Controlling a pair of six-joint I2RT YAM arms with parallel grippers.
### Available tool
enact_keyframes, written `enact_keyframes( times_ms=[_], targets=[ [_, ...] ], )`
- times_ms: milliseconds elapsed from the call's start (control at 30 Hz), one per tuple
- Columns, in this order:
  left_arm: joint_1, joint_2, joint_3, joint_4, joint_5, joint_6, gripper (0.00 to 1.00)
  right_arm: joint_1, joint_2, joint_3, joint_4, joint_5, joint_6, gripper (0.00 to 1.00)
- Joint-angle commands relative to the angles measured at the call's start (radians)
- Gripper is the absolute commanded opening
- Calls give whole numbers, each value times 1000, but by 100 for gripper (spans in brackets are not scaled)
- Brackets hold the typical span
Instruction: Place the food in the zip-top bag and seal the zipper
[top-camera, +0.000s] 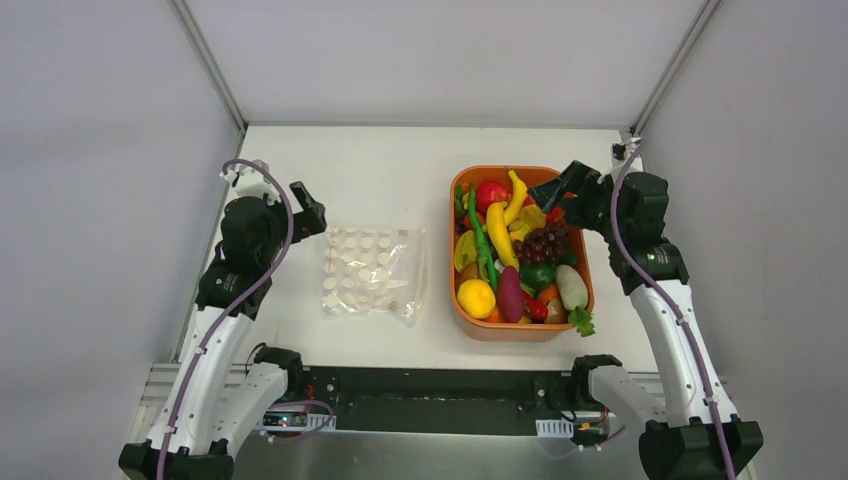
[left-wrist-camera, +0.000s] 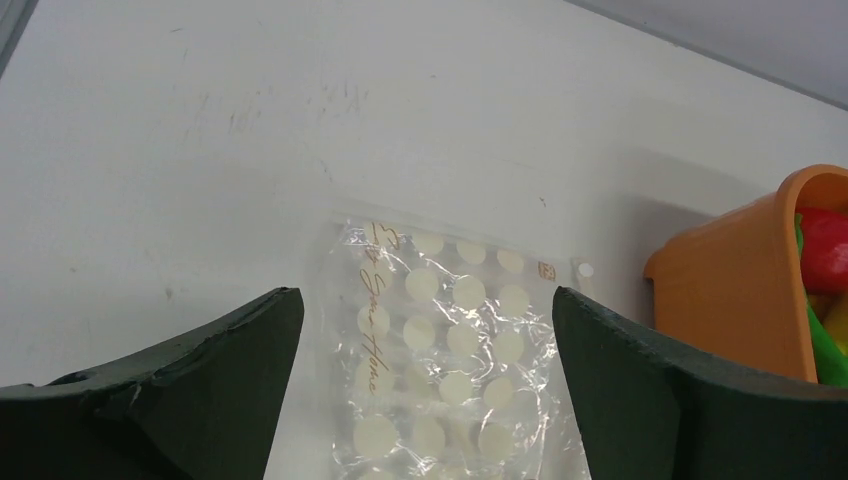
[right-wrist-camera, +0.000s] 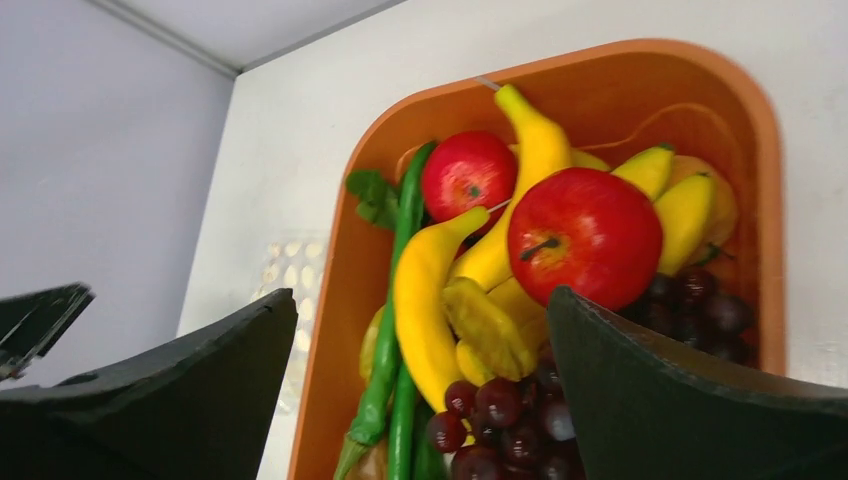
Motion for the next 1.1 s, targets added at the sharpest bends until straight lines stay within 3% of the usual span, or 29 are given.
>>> enact_keyframes(
  times_ms=[0, 200, 333, 467, 600, 667, 1000, 1067],
  targets=[
    [6, -7, 34, -29, -48, -80, 100, -2, 8, 35, 25, -246, 41, 98],
    [8, -66, -7, -56, 122, -168, 100, 24, 6, 58, 88, -507, 98, 98],
    [8, -69, -94, 55, 369, -137, 100, 67, -7, 68, 61, -509, 97, 95],
    [-11, 74, -50, -20, 484, -121, 100, 74, -37, 50, 57, -464, 98, 95],
    [-201, 147, -9, -124, 282, -2, 100, 74, -40, 55, 47, -455, 95, 95],
    [-304, 175, -2, -142, 182, 20, 95, 74, -37, 55, 36, -438, 95, 94],
    [-652, 378, -39, -1, -88, -84, 76, 74, -58, 27, 3, -291, 90, 86],
    [-698, 433, -26, 30, -141, -107, 73, 74, -55, 25, 0, -284, 88, 76]
  ],
)
